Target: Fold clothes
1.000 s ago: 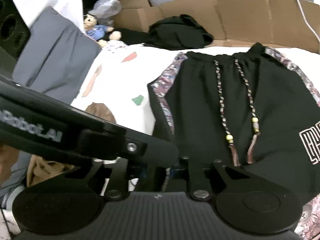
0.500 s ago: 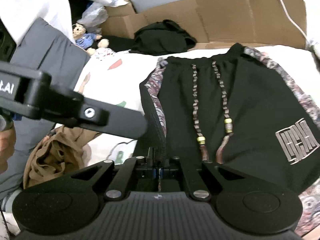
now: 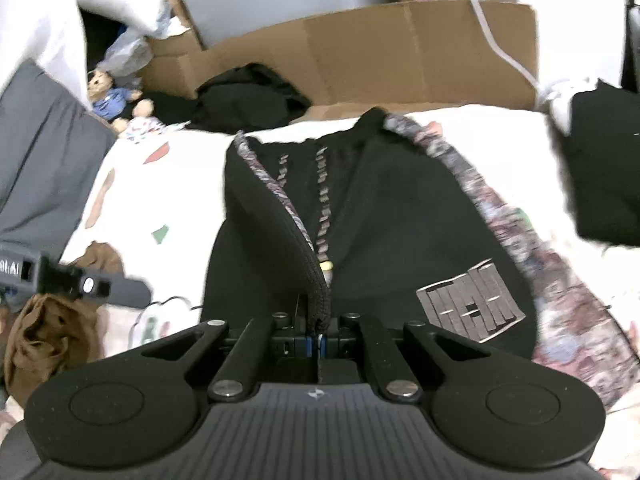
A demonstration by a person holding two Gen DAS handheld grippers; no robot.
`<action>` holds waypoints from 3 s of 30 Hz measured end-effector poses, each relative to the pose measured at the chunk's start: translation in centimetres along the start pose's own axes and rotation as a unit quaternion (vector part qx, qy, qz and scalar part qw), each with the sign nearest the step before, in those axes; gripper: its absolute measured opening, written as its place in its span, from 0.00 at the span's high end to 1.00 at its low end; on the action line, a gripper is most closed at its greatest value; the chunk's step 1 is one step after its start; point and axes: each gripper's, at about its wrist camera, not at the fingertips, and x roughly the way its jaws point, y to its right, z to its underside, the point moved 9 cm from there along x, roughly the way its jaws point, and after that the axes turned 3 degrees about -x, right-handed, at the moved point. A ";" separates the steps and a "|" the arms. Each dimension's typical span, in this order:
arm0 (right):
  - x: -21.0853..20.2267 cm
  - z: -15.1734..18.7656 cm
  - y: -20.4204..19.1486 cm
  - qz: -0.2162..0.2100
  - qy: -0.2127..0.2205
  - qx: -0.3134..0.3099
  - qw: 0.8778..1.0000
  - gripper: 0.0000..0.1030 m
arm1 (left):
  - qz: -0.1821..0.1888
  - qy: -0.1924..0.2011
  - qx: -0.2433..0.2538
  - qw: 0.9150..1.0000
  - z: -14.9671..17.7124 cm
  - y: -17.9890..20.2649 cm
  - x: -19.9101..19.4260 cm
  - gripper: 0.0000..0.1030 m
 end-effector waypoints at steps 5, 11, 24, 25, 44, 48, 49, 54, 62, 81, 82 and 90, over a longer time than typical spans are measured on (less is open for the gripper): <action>-0.5 -0.3 3.5 0.026 -0.004 0.016 1.000 0.96 | -0.005 -0.013 -0.020 1.000 1.3 -0.2 2.0 0.49; -0.7 -0.2 6.2 0.043 -0.011 0.029 0.999 0.96 | -0.014 -0.030 -0.032 0.999 3.1 0.0 4.1 0.49; -1.2 0.0 12.8 0.114 -0.019 0.051 0.992 0.97 | -0.017 -0.074 -0.086 0.993 8.2 -0.1 6.9 0.49; -1.2 0.1 13.3 0.117 -0.020 0.055 0.991 0.97 | -0.015 -0.080 -0.088 0.993 8.7 0.1 7.0 0.49; -1.8 2.2 17.6 0.129 -0.023 0.117 0.984 0.97 | -0.015 -0.152 -0.091 0.984 15.6 1.5 10.3 0.49; -1.9 2.5 18.1 0.125 -0.023 0.124 0.984 0.97 | -0.011 -0.138 -0.091 0.986 15.4 1.4 10.7 0.81; -1.9 2.6 18.1 0.124 -0.023 0.125 0.984 0.97 | -0.009 -0.135 -0.091 0.987 15.3 1.3 10.6 0.90; -1.9 3.1 19.0 0.122 -0.025 0.141 0.982 0.97 | 0.008 -0.130 -0.096 0.987 14.5 1.4 9.6 0.95; -2.8 3.6 20.6 0.117 -0.017 0.174 0.978 0.97 | 0.034 -0.125 -0.106 0.986 13.0 2.3 9.5 0.96; -2.0 7.0 25.3 0.092 -0.022 0.276 0.956 0.97 | 0.040 -0.158 -0.094 0.982 14.2 2.9 12.0 0.97; -1.9 7.1 25.4 0.093 -0.024 0.276 0.956 0.97 | 0.039 -0.160 -0.095 0.982 14.4 2.7 12.2 0.97; -0.8 8.9 26.4 0.117 -0.058 0.284 0.950 0.94 | 0.037 -0.166 -0.097 0.981 14.9 2.0 12.5 0.97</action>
